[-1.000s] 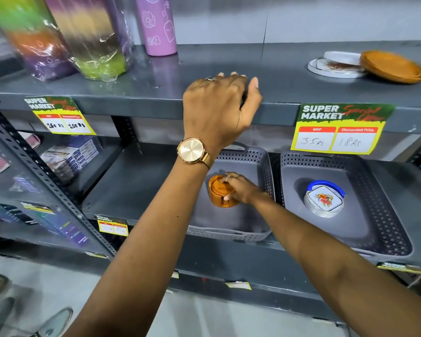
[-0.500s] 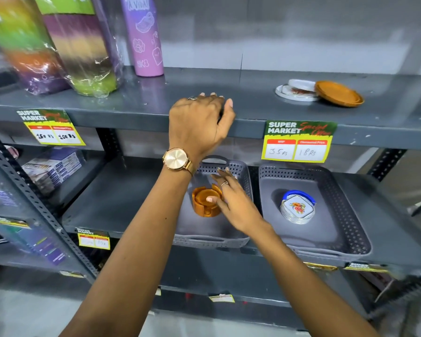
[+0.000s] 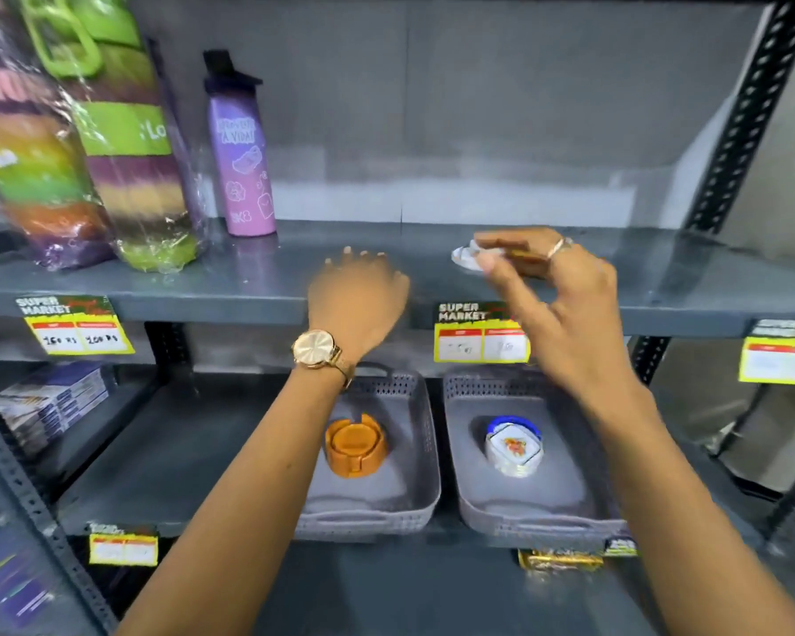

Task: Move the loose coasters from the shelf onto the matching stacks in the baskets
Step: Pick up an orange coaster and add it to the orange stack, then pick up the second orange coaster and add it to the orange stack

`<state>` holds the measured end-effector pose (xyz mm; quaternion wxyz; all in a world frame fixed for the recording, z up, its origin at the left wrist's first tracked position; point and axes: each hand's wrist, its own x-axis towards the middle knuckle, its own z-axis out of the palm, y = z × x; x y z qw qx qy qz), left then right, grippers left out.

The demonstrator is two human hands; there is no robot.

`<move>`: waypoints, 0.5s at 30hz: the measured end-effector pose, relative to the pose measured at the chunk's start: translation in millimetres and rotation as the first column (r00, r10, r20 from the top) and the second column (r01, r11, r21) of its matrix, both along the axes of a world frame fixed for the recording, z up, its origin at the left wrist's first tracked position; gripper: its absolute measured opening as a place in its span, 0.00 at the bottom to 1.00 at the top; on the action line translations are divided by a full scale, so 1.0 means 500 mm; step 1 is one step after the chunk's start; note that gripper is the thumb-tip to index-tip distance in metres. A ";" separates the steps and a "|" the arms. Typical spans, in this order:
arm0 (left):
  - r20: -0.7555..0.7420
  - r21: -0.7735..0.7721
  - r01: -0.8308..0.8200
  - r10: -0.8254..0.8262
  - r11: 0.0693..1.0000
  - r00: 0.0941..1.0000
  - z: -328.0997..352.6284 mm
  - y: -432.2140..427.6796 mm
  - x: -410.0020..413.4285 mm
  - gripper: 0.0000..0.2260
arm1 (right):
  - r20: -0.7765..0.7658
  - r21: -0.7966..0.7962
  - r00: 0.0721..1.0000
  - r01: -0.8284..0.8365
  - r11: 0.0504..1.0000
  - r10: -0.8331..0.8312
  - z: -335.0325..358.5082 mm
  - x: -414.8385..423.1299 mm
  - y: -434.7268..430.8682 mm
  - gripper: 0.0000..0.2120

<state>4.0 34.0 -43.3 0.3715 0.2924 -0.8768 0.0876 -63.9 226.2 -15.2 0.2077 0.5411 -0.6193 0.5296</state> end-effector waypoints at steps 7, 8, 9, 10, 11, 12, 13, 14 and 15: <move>0.293 0.283 0.000 -0.087 0.959 0.952 0.052 -0.016 -0.048 0.22 | 0.005 0.684 0.850 0.381 0.622 -0.527 0.091 -0.211 -0.075 0.38; 0.308 0.306 0.000 -0.099 0.952 0.946 0.048 -0.019 -0.048 0.23 | -0.007 0.745 0.836 0.371 0.555 -0.549 0.099 -0.227 -0.080 0.40; 0.314 0.305 0.001 -0.101 0.952 0.944 0.046 -0.019 -0.047 0.23 | -0.007 0.790 0.833 0.344 0.507 -0.554 0.109 -0.239 -0.083 0.42; 0.317 0.300 0.000 -0.100 0.954 0.943 0.044 -0.020 -0.046 0.22 | 0.017 0.829 0.834 0.296 0.474 -0.551 0.119 -0.248 -0.086 0.44; 0.311 0.294 0.000 -0.096 0.956 0.946 0.044 -0.020 -0.045 0.22 | 0.051 0.858 0.837 0.243 0.453 -0.545 0.129 -0.253 -0.087 0.45; 0.305 0.292 -0.002 -0.092 0.956 0.948 0.043 -0.021 -0.045 0.22 | 0.081 0.878 0.841 0.193 0.438 -0.534 0.137 -0.255 -0.089 0.44; 0.299 0.295 -0.005 -0.087 0.956 0.950 0.043 -0.020 -0.044 0.21 | 0.093 0.892 0.846 0.164 0.422 -0.525 0.143 -0.255 -0.091 0.43; 0.292 0.297 -0.007 -0.084 0.955 0.953 0.043 -0.018 -0.043 0.21 | 0.084 0.902 0.851 0.156 0.402 -0.519 0.147 -0.255 -0.092 0.42; 0.288 0.299 -0.008 -0.082 0.954 0.954 0.043 -0.017 -0.042 0.21 | 0.072 0.908 0.855 0.157 0.389 -0.513 0.149 -0.255 -0.093 0.42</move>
